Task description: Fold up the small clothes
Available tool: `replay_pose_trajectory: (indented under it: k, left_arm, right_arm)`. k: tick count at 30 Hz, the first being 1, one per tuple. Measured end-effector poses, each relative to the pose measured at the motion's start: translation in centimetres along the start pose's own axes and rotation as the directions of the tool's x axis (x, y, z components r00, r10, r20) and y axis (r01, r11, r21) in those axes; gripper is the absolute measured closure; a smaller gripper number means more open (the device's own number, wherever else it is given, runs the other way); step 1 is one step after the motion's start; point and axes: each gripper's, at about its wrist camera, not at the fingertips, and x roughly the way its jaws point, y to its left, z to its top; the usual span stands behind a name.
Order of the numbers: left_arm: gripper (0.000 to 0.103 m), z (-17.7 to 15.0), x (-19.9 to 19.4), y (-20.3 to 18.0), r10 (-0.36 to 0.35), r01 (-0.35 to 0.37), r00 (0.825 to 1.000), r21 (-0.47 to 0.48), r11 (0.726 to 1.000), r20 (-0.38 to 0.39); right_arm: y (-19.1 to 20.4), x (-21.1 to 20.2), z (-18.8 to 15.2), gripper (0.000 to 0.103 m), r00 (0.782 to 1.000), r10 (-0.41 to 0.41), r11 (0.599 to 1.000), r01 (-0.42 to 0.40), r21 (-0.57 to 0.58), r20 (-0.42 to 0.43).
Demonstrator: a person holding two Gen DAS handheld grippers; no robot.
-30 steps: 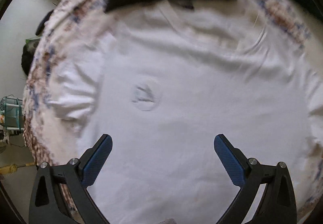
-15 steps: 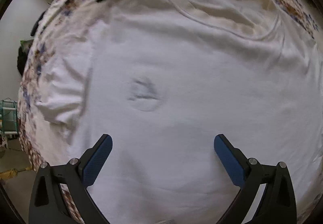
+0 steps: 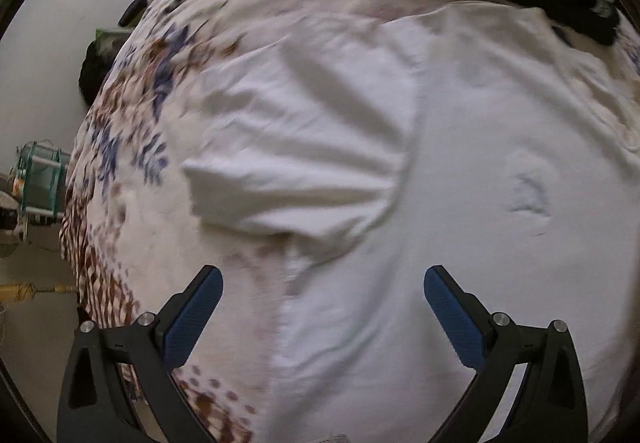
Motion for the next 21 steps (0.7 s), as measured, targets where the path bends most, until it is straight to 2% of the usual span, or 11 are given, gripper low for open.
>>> replay_pose_trajectory:
  k: [3, 5, 6, 7, 8, 10, 12, 14, 16, 18, 21]
  left_arm:
    - [0.0, -0.3, 0.4, 1.5, 0.01, -0.01, 1.0, -0.011, 1.0, 0.001]
    - [0.0, -0.7, 0.7, 2.6, 0.009, -0.009, 1.0, -0.028, 1.0, -0.003]
    - [0.0, -0.8, 0.8, 3.0, 0.01, -0.01, 1.0, -0.034, 0.999, -0.007]
    - [0.0, -0.9, 1.0, 3.5, 0.009, -0.009, 1.0, -0.04, 0.999, -0.014]
    - [0.0, -1.0, 1.1, 3.8, 0.006, -0.007, 1.0, -0.048, 0.999, -0.02]
    - [0.0, -1.1, 1.4, 4.8, -0.004, 0.002, 1.0, -0.064, 0.998, -0.03]
    - [0.0, -1.0, 1.9, 5.9, -0.031, 0.027, 0.999, -0.091, 0.996, -0.044]
    - [0.0, -0.7, 2.5, 7.5, -0.071, 0.06, 0.995, -0.148, 0.987, -0.069]
    - [0.0, -0.4, 3.5, 9.2, -0.132, 0.109, 0.987, -0.229, 0.967, -0.089]
    - [0.0, 0.1, 5.0, 11.3, -0.239, 0.195, 0.965, -0.326, 0.925, -0.103]
    - [0.0, 0.5, 6.9, 14.3, -0.319, 0.247, 0.944, -0.46, 0.853, -0.084]
  right_arm:
    - [2.7, 0.2, -1.6, 0.099, 0.999, -0.002, 0.997, -0.001, -0.076, -0.043]
    - [3.8, 1.0, -2.0, 0.09, 0.991, 0.054, 0.991, -0.068, -0.113, -0.126]
    - [3.9, 0.6, -2.3, 0.088, 0.987, 0.083, 0.989, -0.099, -0.109, -0.138]
    - [3.8, 0.1, -2.4, 0.084, 0.979, 0.147, 0.982, -0.162, -0.097, -0.14]
    - [3.5, -0.7, -2.6, 0.075, 0.96, 0.242, 0.963, -0.255, -0.085, -0.14]
    - [2.9, -2.1, -2.9, 0.059, 0.933, 0.335, 0.934, -0.347, -0.084, -0.128]
    - [1.7, -2.8, -3.2, 0.059, 0.913, 0.389, 0.918, -0.396, -0.035, -0.123]
    - [-0.7, -3.0, -3.1, 0.057, 0.92, 0.375, 0.927, -0.367, 0.084, -0.116]
    - [-3.0, -2.2, -2.6, 0.055, 0.92, 0.366, 0.919, -0.333, 0.21, -0.14]
    - [-4.7, -1.0, -2.3, 0.053, 0.917, 0.353, 0.905, -0.284, 0.316, -0.188]
    - [-6.8, 1.5, -3.1, 0.053, 0.897, 0.36, 0.862, -0.213, 0.461, -0.257]
